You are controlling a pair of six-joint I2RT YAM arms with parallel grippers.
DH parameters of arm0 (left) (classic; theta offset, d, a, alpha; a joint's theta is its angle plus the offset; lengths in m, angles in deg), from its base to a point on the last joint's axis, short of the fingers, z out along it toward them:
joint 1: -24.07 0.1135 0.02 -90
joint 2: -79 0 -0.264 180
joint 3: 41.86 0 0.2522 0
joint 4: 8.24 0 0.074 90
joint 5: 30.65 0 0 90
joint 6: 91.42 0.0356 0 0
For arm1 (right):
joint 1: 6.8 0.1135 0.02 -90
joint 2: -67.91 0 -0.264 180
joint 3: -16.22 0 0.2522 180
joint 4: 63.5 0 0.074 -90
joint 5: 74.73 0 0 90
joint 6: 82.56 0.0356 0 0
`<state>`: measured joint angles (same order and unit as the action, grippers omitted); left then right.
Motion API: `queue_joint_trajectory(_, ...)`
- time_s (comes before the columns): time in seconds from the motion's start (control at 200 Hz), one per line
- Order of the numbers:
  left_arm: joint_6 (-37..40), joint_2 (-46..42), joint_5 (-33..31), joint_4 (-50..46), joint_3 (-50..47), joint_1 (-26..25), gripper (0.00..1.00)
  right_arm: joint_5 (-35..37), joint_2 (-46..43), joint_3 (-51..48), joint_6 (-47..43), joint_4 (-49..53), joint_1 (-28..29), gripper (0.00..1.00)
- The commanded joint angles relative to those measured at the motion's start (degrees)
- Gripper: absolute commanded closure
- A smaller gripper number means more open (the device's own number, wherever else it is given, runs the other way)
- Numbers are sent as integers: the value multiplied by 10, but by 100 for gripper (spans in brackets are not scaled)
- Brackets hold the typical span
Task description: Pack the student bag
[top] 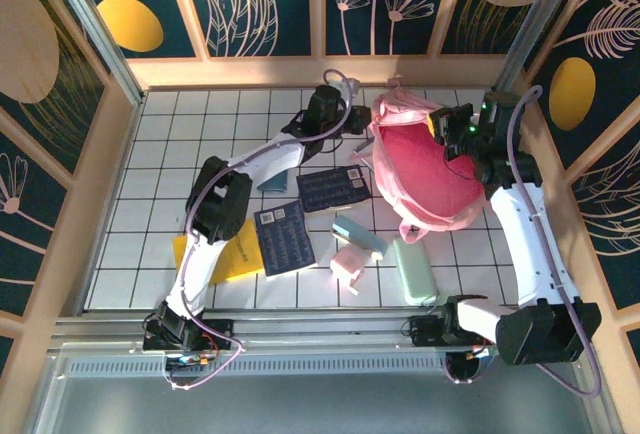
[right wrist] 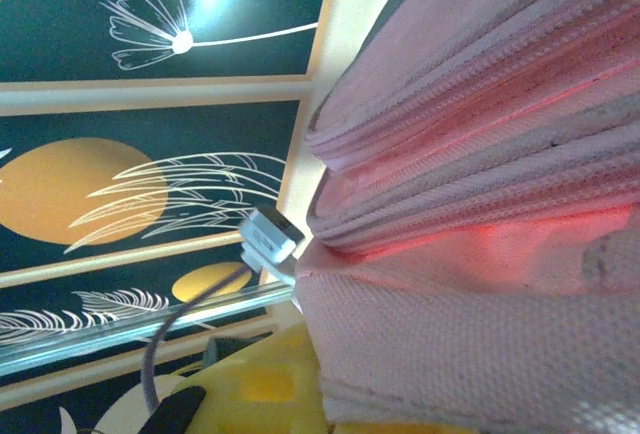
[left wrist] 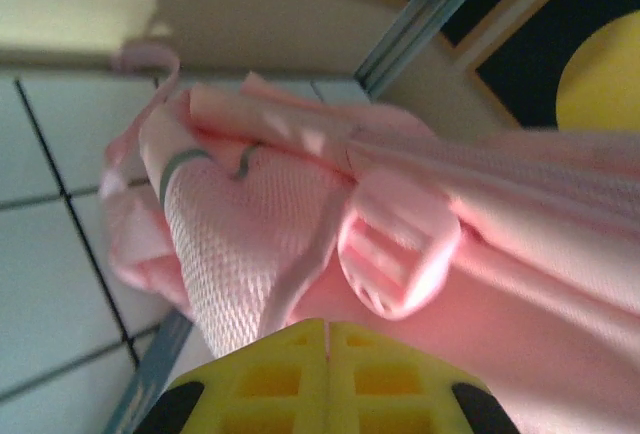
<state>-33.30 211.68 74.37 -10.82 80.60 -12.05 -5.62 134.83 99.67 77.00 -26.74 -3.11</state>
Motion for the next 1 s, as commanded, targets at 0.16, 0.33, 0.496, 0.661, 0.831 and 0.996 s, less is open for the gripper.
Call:
queue_joint_trajectory(0.16,-33,-4,30,4,15,20,58,41,2,96,-97,-5,-9,100)
queue_joint_trajectory(0.33,18,-99,17,-43,-46,25,45,32,41,121,-123,-4,-10,100)
queue_joint_trajectory(0.496,53,-188,-22,-96,-116,25,38,-22,101,140,-137,-10,17,100)
queue_joint_trajectory(0.661,-8,-243,45,-97,-166,25,33,-13,124,128,-112,-49,70,100)
queue_joint_trajectory(0.831,-183,-295,96,31,-263,22,20,-23,145,122,-84,-69,84,100)
queue_joint_trajectory(0.996,-351,-280,121,52,-280,21,11,-29,145,107,-63,-91,87,100)
